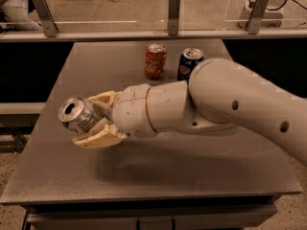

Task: Knock 7up can over

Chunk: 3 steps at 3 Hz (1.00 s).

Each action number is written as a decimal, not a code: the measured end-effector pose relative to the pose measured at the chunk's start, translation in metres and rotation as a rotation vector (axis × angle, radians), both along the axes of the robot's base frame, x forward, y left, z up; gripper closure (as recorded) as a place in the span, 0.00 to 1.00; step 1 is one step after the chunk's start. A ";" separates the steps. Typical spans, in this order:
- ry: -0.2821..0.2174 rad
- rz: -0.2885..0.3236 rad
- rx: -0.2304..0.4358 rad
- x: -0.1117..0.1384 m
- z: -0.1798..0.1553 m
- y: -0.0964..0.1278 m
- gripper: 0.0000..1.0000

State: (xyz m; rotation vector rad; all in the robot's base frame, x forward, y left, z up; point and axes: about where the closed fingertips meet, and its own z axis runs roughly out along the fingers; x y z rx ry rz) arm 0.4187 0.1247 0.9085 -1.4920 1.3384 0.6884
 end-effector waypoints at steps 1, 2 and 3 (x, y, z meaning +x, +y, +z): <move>-0.048 -0.003 -0.126 0.025 0.034 -0.009 1.00; -0.041 0.009 -0.279 0.038 0.057 -0.027 1.00; 0.072 -0.003 -0.467 0.058 0.031 -0.055 1.00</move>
Offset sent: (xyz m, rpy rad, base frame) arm 0.0989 -0.0450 -0.0144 -1.0060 0.2984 -0.1347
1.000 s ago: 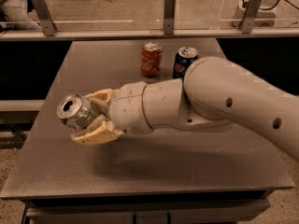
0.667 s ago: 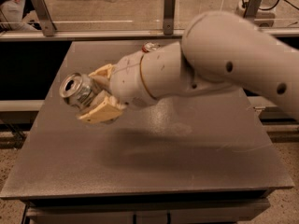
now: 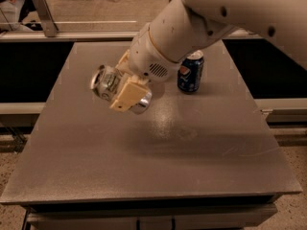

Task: Knock 7up can over

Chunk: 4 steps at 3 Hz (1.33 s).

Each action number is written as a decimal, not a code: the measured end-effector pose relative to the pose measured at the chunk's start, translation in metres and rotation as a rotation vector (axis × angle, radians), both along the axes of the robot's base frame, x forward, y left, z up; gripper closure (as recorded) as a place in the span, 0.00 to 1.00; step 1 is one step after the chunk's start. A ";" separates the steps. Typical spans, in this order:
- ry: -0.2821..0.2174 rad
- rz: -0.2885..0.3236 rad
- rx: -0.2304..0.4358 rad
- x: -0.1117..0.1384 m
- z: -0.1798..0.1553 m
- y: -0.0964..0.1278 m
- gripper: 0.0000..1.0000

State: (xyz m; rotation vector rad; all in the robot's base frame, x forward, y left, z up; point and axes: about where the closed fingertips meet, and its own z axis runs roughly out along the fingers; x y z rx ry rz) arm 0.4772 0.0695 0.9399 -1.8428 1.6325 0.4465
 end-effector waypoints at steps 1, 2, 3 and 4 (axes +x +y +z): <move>0.166 -0.019 -0.246 0.012 -0.060 -0.010 1.00; 0.205 -0.011 -0.369 0.005 -0.074 -0.004 1.00; 0.205 -0.011 -0.369 0.005 -0.074 -0.004 1.00; 0.197 -0.041 -0.439 0.002 -0.072 0.002 1.00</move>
Offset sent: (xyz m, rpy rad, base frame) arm 0.0107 -0.0096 -0.0524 -0.2114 0.1460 -0.0159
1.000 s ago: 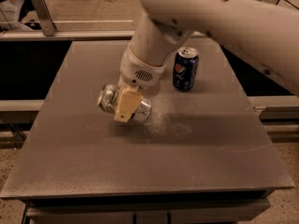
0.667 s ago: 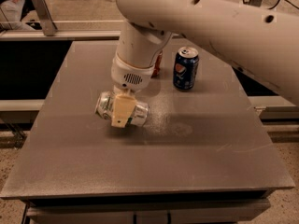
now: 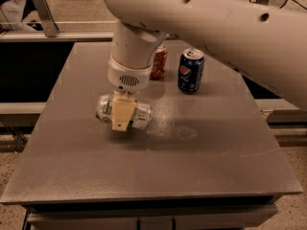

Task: Knock 7up can over

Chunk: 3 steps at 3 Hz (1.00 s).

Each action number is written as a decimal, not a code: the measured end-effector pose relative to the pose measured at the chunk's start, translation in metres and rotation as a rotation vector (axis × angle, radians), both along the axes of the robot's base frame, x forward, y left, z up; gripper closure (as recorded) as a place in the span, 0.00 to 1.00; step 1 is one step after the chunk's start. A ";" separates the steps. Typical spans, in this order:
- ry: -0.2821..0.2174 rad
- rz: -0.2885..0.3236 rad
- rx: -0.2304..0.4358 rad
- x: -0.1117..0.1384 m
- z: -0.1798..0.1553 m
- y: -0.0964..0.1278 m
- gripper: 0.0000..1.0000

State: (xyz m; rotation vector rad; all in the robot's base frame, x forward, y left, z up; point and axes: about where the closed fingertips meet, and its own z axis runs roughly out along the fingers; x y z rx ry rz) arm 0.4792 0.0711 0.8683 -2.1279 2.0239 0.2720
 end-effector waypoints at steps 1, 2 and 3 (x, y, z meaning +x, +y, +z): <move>0.016 -0.021 -0.151 0.002 -0.002 0.018 1.00; 0.052 0.033 -0.187 0.004 -0.004 0.045 0.82; 0.044 0.034 -0.178 0.005 -0.003 0.047 0.58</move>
Offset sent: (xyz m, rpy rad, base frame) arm 0.0025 0.0777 -0.0066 -0.2308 0.1129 0.2082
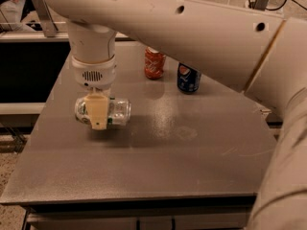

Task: Knock 7up can over

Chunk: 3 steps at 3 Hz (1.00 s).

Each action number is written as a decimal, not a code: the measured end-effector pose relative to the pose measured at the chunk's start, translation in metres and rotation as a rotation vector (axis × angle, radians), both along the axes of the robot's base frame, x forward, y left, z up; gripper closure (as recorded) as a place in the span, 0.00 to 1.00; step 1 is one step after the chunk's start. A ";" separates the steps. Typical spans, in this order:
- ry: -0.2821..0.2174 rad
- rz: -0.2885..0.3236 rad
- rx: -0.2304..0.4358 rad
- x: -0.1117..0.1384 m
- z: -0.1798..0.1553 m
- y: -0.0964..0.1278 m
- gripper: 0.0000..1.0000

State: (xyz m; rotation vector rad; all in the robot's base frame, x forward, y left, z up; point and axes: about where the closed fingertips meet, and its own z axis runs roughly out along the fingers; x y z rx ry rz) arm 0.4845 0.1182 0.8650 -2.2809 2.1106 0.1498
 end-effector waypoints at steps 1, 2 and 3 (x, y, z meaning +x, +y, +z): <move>-0.007 -0.001 0.009 0.001 0.000 0.002 0.36; -0.014 -0.002 0.017 0.002 0.001 0.004 0.12; -0.020 -0.002 0.024 0.003 0.001 0.005 0.00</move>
Offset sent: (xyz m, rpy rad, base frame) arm 0.0010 0.0017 0.0004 0.0080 -0.0067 -0.0008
